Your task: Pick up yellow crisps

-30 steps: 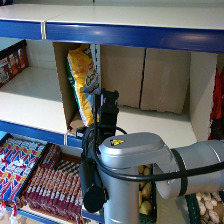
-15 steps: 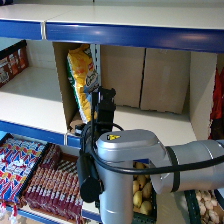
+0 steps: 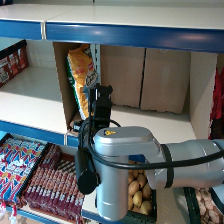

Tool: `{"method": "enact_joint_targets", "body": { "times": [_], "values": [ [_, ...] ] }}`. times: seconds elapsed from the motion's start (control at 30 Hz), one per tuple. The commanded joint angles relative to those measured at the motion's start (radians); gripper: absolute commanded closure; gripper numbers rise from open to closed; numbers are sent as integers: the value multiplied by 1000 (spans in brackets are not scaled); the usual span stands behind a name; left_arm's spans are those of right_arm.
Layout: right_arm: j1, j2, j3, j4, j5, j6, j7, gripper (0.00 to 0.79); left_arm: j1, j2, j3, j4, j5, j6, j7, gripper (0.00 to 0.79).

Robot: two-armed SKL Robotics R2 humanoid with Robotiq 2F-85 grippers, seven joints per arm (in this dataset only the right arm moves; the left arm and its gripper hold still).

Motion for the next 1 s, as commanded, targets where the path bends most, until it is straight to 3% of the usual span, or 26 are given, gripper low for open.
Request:
{"method": "enact_joint_targets", "body": {
  "times": [0.03, 0.2, 0.27, 0.3, 0.33, 0.37, 0.47, 0.67, 1.0],
  "values": [
    [-1, 16, 0, 33, 1, -13, 4, 779, 0, 0, 0, 0, 0, 0, 0, 785],
    [-6, 32, 1, 74, 8, -30, 12, 765, 0, 0, 0, 0, 0, 0, 0, 785],
    [-6, 35, 1, 84, 11, -37, 15, 688, 0, 0, 0, 0, 0, 0, 0, 785],
    [-7, 36, 1, 86, 13, -39, 16, 534, 0, 0, 0, 0, 0, 0, 0, 785],
    [-7, 38, 1, 89, 15, -42, 16, 451, 0, 0, 0, 0, 0, 0, 0, 785],
    [-8, 41, 2, 94, 19, -45, 19, 267, 0, 0, 0, 0, 0, 0, 0, 785],
    [-9, 47, 2, 105, 28, -51, 22, 0, 0, 0, 0, 0, 0, 0, 0, 785],
    [-13, 71, 3, 147, 41, -64, 27, 0, 0, 0, 0, 0, 0, 0, 0, 785],
    [-17, 157, -1, 297, 82, -102, 33, 0, 0, 0, 0, 0, 0, 0, 0, 785]
  ]
}}
